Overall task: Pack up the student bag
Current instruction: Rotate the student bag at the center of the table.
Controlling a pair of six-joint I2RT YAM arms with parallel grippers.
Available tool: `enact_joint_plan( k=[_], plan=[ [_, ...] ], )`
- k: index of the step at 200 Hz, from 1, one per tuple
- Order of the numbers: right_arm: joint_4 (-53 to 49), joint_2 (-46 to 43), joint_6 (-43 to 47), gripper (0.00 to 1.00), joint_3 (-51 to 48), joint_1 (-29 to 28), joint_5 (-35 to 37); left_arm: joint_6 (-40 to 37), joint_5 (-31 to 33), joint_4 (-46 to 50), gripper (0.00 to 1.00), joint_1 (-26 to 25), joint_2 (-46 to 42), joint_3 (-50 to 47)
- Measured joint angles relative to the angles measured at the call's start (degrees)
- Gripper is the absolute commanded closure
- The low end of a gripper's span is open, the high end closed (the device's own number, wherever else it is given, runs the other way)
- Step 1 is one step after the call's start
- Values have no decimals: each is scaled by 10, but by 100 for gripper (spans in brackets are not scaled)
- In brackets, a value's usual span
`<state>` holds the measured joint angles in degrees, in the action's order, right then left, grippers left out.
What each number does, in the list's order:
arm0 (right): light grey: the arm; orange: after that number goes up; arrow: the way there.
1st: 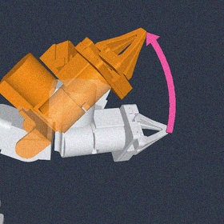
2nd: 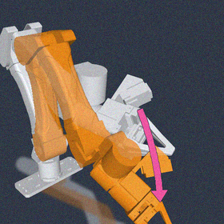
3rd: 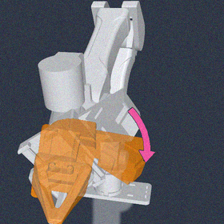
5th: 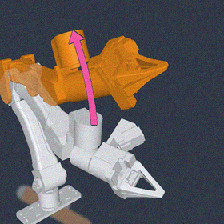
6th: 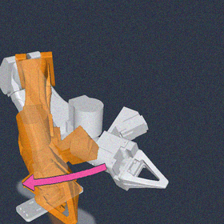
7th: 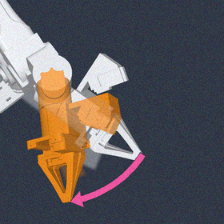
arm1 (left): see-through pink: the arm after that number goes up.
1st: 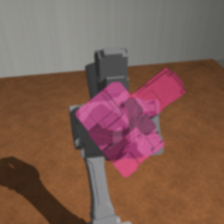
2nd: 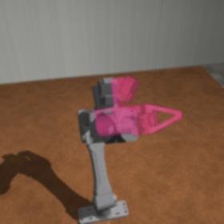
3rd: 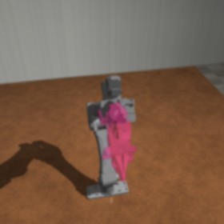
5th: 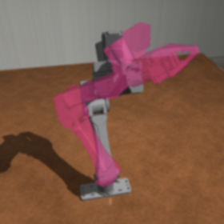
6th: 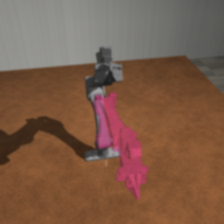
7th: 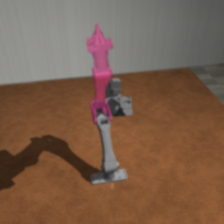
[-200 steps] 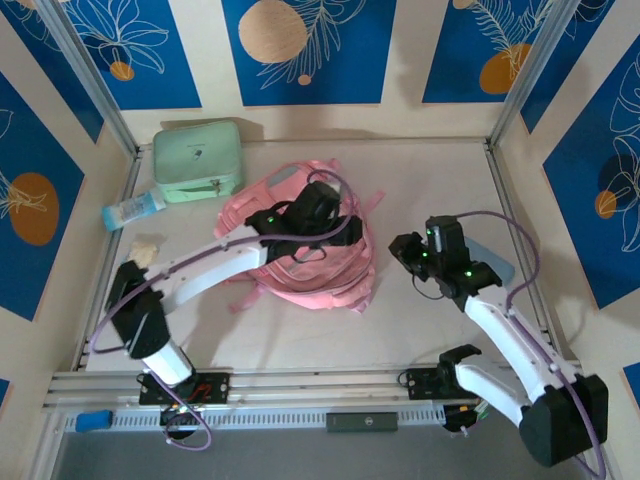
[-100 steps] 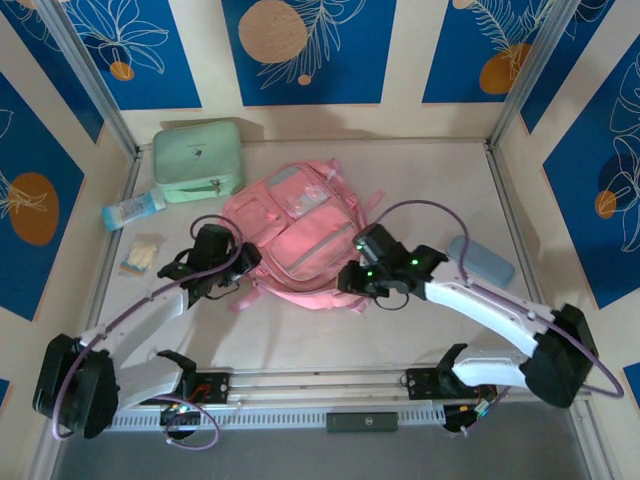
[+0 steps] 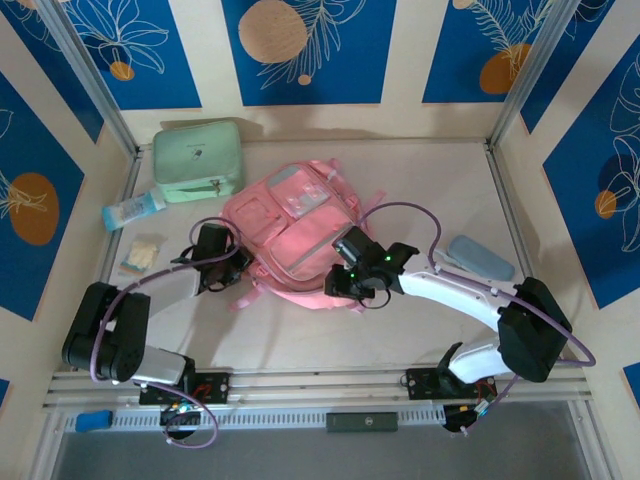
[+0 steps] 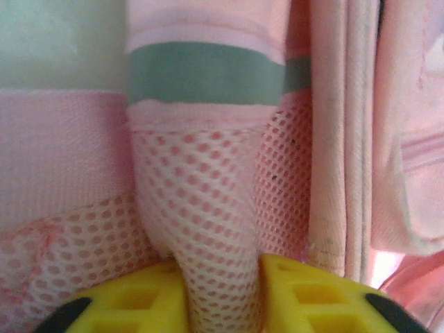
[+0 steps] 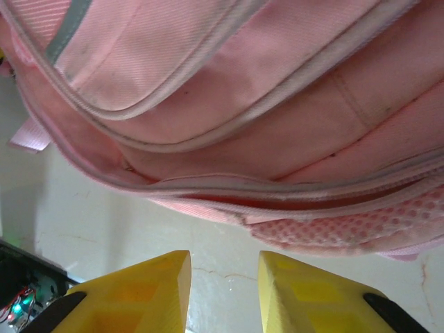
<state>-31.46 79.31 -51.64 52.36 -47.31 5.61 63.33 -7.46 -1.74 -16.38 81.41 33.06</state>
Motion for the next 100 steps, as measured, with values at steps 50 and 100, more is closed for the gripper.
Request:
enact_joint_plan(
  k=[50, 100],
  plan=[
    [31, 16, 18, 67, -18, 71, -12, 30, 0, -52, 100, -12, 5, -14],
    [12, 51, 86, 64, 24, 191, -25, 85, 59, -42, 100, -123, -51, -29]
  ],
)
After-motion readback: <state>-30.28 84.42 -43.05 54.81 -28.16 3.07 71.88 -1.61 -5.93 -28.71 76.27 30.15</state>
